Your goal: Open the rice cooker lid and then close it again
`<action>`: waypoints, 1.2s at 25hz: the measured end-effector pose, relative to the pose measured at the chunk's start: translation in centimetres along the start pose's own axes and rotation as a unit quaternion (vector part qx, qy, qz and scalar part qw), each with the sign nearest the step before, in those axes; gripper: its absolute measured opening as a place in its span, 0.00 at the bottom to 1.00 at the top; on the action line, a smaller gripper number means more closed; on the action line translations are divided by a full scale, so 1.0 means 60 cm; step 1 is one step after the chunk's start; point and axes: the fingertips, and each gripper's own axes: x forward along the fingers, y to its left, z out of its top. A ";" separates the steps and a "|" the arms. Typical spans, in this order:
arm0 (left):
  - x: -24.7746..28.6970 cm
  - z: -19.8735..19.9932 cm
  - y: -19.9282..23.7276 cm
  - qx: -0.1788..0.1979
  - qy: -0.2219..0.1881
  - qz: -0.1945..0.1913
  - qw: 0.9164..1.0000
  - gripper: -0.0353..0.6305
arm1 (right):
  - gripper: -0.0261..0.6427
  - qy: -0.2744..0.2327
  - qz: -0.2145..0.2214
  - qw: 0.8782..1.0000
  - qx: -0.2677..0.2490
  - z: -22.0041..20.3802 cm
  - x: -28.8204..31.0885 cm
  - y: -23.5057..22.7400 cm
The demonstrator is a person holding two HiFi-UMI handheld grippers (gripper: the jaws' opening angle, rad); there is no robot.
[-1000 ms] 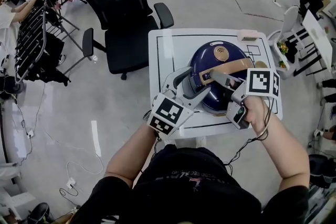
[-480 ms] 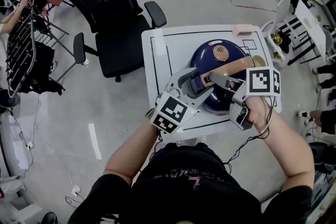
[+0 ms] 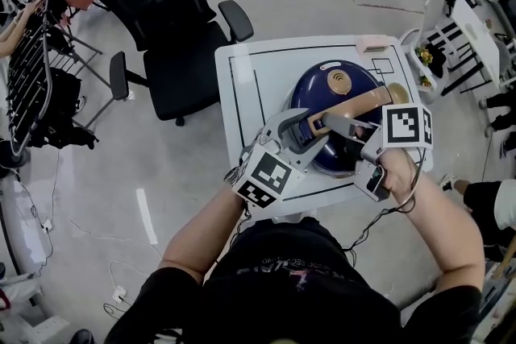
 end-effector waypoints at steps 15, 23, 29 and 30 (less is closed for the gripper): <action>0.001 0.006 0.000 0.000 0.012 -0.001 1.000 0.38 | 0.26 0.006 0.033 0.999 0.039 0.003 -0.002 0.002; -0.015 0.031 0.003 0.020 -0.001 0.011 1.000 0.38 | 0.26 0.006 0.074 0.996 0.054 0.009 -0.007 0.021; -0.022 0.056 -0.005 0.029 -0.013 0.028 0.999 0.39 | 0.26 0.023 0.108 0.992 0.066 0.011 -0.022 0.036; -0.021 0.059 -0.006 0.031 -0.014 0.033 0.999 0.39 | 0.26 0.026 0.111 0.991 0.066 0.012 -0.025 0.036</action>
